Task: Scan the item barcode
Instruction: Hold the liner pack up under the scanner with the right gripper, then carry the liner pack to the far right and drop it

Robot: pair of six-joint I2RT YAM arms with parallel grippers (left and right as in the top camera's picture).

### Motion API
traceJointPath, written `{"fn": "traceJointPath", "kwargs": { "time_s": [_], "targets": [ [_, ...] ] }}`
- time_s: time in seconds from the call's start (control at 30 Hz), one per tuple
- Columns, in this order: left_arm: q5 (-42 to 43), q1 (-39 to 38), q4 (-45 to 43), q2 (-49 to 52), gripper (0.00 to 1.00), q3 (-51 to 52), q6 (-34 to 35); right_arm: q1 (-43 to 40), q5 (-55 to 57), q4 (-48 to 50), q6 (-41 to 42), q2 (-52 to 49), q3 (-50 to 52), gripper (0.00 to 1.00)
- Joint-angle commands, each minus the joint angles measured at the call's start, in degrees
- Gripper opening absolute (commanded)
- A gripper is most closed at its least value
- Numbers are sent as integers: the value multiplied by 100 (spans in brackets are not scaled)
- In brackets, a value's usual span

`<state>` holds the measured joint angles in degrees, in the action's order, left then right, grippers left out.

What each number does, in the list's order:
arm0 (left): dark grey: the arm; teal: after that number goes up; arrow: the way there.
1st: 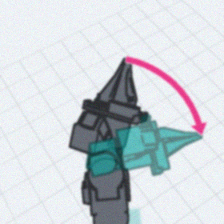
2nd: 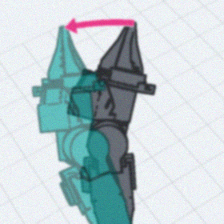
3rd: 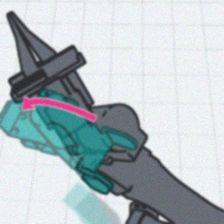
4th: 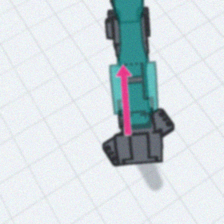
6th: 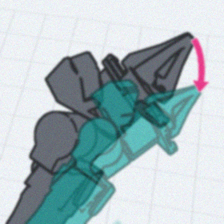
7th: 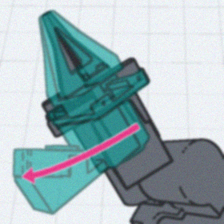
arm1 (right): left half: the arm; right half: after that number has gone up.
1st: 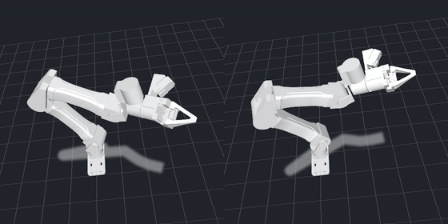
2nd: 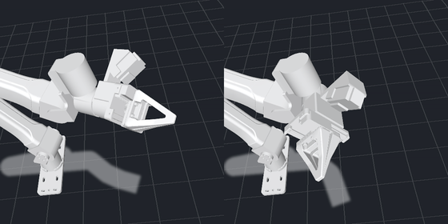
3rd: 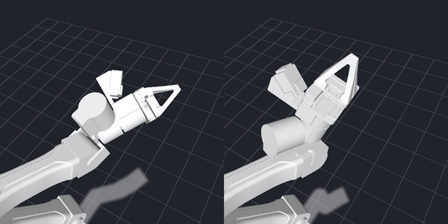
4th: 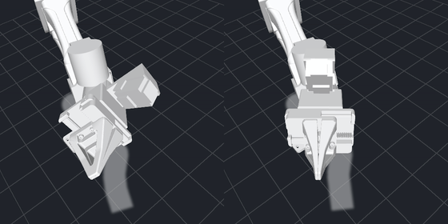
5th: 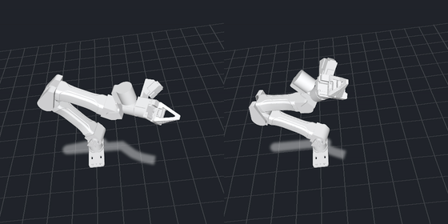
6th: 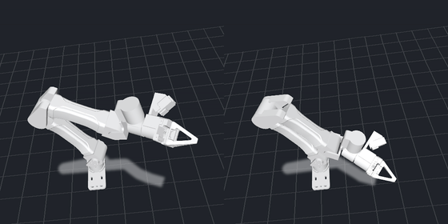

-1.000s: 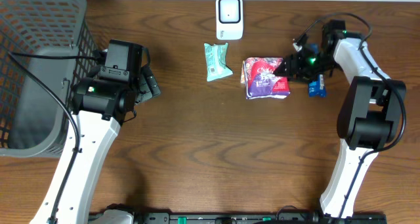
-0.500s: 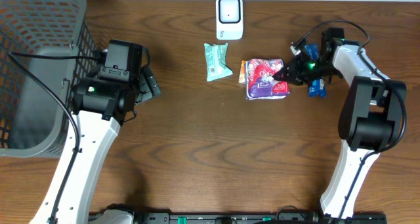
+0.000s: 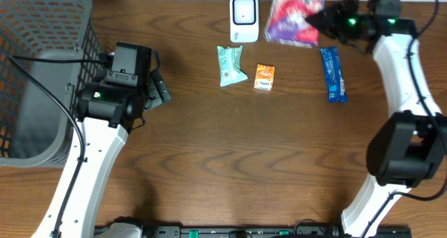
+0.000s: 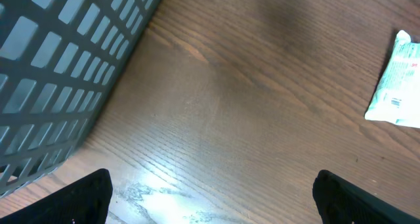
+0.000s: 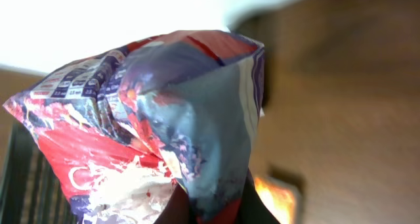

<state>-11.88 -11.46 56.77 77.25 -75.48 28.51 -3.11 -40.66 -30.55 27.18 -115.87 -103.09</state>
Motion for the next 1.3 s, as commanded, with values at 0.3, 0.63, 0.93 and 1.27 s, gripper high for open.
{"fn": "traceJointPath", "kwargs": {
  "time_s": [0.3,0.63,0.93,1.27],
  "targets": [
    [31,20,17,11,98,-11,48,1639,2671,2166,2146,-914,-39,1],
    [31,20,17,11,98,-11,48,1530,2802,2465,1552,-1121,-83,1],
    [31,20,17,11,98,-11,48,590,2686,831,837,-879,-1191,1],
    [31,20,17,11,98,-11,48,-1591,2752,-1646,-35,-662,-1908,1]
  ]
}}
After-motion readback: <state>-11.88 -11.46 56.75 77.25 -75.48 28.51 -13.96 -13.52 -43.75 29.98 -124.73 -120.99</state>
